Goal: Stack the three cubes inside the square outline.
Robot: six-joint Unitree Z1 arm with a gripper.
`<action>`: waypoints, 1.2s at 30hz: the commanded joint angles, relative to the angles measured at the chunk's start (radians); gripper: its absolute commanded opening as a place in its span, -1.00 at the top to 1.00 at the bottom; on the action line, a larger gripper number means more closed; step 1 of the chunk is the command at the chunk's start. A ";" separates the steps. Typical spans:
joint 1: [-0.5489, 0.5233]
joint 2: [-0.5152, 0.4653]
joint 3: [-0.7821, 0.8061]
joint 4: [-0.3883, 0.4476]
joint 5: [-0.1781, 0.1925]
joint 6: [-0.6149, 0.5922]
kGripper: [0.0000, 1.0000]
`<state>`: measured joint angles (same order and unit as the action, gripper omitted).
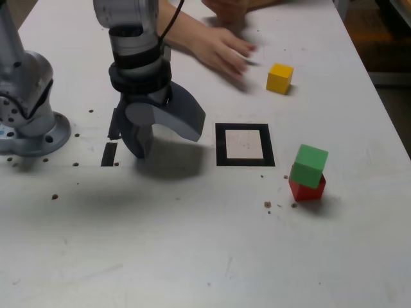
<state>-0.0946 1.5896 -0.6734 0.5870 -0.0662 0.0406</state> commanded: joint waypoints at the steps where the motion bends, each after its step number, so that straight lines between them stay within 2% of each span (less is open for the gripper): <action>1: -0.001 0.010 0.013 -0.010 -0.006 0.001 -1.00; 10: -0.001 0.005 0.040 -0.040 -0.015 0.000 -1.00; 17: -0.001 -0.002 0.093 -0.103 -0.060 -0.007 -1.00; 20: -0.001 -0.004 0.087 -0.122 -0.033 -0.007 -1.00; 24: -0.001 -0.002 0.044 -0.107 0.043 -0.005 -1.00; 26: -0.001 0.004 0.020 -0.090 0.066 0.002 -1.00; 32: -0.021 0.035 -0.075 0.004 0.084 0.029 -0.99; 36: -0.051 0.048 -0.177 0.109 0.096 0.030 -0.98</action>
<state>-0.1361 1.6319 -0.8064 0.6621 0.0242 0.0692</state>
